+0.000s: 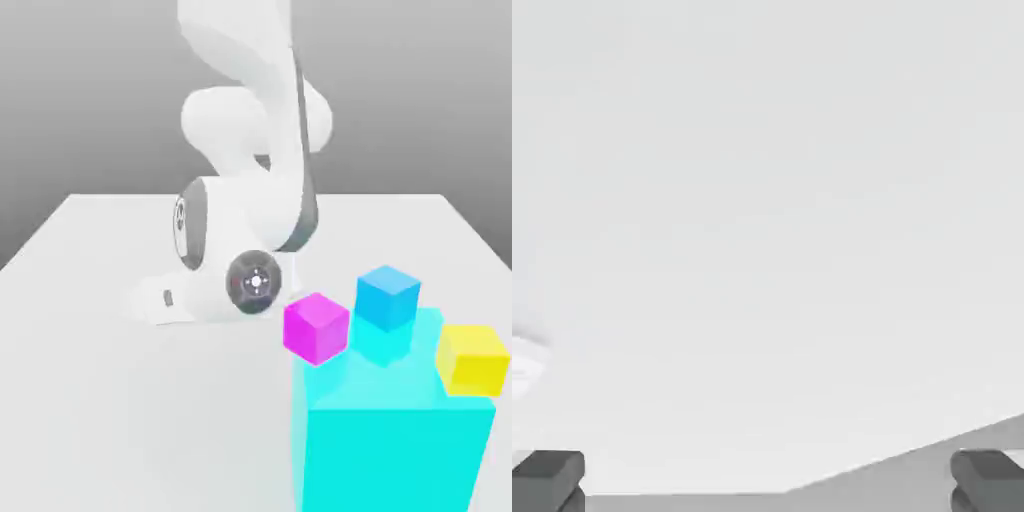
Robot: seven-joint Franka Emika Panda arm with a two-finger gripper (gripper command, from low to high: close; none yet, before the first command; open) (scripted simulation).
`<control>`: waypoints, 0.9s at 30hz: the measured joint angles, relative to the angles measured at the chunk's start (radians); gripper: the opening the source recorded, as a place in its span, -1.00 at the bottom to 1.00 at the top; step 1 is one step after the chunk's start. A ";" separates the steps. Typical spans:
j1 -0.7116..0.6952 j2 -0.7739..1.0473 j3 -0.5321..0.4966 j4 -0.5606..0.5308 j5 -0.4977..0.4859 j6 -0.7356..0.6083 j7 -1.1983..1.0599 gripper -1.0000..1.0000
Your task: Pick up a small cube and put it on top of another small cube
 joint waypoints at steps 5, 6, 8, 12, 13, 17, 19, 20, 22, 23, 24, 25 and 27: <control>0.058 -0.033 0.089 -0.031 0.133 0.187 0.137 0.00; 0.068 -0.047 0.107 -0.034 0.166 0.232 0.161 0.00; 0.089 -0.077 0.144 -0.039 0.234 0.323 0.208 0.00; 0.106 -0.136 0.180 -0.050 0.341 0.506 0.291 0.00; 0.108 -0.150 0.183 -0.053 0.362 0.552 0.313 0.00; 0.118 -0.209 0.192 -0.065 0.459 0.731 0.392 0.00; 0.125 -0.238 0.195 -0.072 0.517 0.820 0.425 0.00; 0.129 -0.252 0.196 -0.075 0.550 0.863 0.439 0.00; 0.139 -0.281 0.194 -0.083 0.619 0.933 0.469 0.00; 0.134 -0.274 0.193 -0.084 0.625 0.957 0.489 0.00; 0.130 -0.252 0.191 -0.082 0.611 0.983 0.511 0.00; 0.131 -0.223 0.182 -0.077 0.584 1.012 0.535 0.00; 0.157 -0.155 0.135 -0.066 0.515 1.070 0.589 0.00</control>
